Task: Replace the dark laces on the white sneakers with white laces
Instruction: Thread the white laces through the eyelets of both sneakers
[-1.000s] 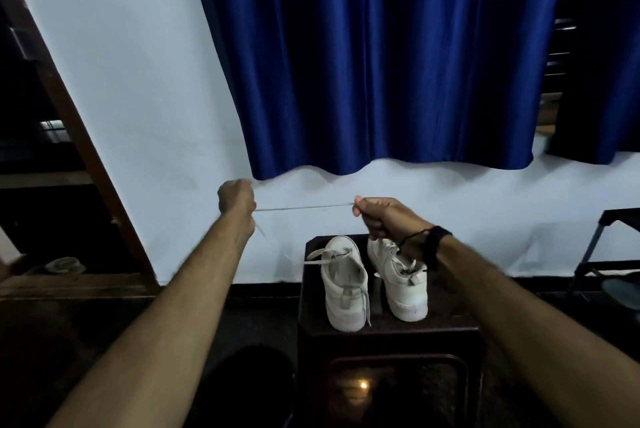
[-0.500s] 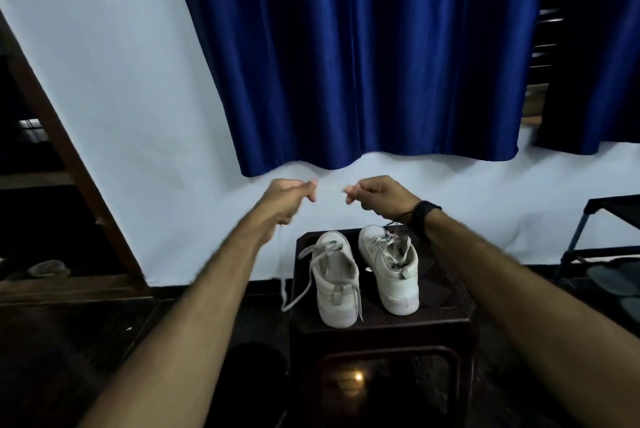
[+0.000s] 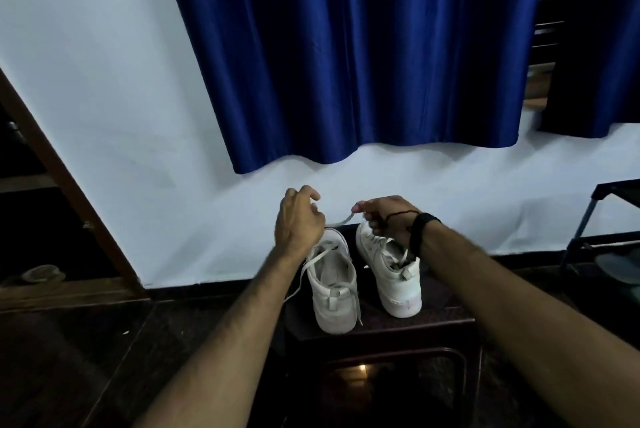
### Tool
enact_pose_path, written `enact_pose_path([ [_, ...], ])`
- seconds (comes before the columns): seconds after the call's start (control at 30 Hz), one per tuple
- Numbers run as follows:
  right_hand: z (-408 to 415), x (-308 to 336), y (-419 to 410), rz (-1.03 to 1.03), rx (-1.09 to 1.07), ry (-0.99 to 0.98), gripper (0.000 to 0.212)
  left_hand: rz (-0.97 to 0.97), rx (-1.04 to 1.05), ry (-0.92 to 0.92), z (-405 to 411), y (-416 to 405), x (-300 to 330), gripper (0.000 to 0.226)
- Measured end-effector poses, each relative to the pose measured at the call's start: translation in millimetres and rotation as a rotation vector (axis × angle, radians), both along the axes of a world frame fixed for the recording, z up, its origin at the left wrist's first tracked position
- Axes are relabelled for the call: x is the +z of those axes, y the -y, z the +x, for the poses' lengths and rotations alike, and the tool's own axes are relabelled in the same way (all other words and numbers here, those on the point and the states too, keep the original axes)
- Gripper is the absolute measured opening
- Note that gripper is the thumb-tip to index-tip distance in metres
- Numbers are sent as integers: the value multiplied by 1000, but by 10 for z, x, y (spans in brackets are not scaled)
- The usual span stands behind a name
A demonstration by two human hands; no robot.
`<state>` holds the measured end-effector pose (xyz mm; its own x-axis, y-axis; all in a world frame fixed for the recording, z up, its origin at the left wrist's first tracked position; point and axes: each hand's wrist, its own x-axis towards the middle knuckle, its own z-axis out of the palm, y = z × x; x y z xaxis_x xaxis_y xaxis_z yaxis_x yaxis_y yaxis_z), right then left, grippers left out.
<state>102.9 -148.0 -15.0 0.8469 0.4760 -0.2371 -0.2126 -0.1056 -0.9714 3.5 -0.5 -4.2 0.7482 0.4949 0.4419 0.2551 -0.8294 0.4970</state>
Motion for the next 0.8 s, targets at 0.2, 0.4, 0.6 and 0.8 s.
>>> enact_pose_path([
  [0.2, 240, -36, -153, 178, -159, -137, 8, 24, 103, 40, 352, -11, -165, 20],
  [0.4, 510, -336, -367, 52, -173, -60, 4, 155, 53, -250, 429, 207, -538, 25],
  [0.6, 626, -620, -425, -353, -156, 196, 25, -101, 110, -482, 507, 67, -631, 11],
  [0.8, 722, -771, -395, -251, -5, 134, 17, -449, 23, -468, 571, -115, -731, 26],
])
